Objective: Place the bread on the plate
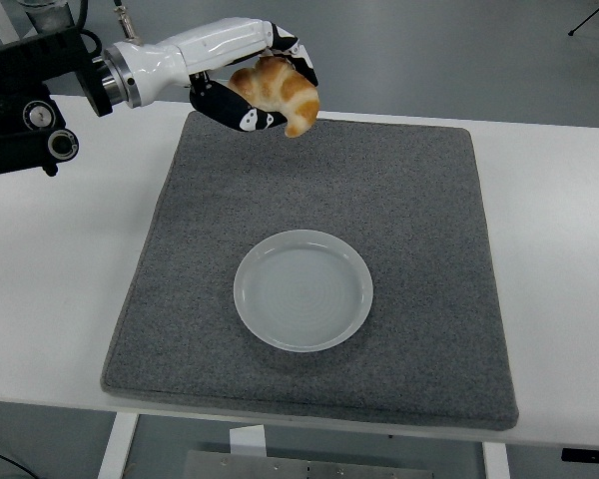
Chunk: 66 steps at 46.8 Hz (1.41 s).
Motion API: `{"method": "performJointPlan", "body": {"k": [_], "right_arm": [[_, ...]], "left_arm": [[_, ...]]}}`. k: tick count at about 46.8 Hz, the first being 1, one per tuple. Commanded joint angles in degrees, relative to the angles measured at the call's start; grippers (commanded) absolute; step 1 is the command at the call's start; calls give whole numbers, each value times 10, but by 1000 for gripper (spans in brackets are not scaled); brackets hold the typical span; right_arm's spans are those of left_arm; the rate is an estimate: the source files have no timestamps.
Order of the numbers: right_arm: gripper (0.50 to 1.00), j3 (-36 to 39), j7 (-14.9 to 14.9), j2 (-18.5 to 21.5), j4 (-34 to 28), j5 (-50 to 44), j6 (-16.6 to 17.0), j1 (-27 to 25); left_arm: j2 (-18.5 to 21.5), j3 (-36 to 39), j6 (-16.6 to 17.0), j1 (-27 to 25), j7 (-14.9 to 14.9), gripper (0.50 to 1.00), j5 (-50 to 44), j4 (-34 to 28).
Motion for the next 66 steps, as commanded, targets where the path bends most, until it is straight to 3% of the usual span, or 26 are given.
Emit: {"method": "performJointPlan", "body": {"k": [1, 6, 14, 19, 30, 41, 66], "right_arm": [[952, 0, 0, 0, 0, 0, 0, 0], [952, 0, 0, 0, 0, 0, 0, 0], [952, 0, 0, 0, -1, 0, 0, 0], [952, 0, 0, 0, -1, 0, 0, 0], [952, 0, 0, 0, -1, 0, 0, 0], [952, 0, 0, 0, -1, 0, 0, 0], [952, 0, 0, 0, -2, 0, 0, 0]], "left_arm": [[-5, -1, 9, 18, -1, 500, 22, -3], [-13, -3, 27, 55, -2, 500, 53, -2], [-73, -5, 83, 141, -3, 500, 110, 6], [-111, -4, 100, 188, -3, 500, 126, 22], [-157, -4, 130, 238, -7, 500, 146, 69], [-180, -4, 143, 272, -7, 500, 146, 98], [-179, -18, 152, 310, -7, 500, 137, 105]]}}
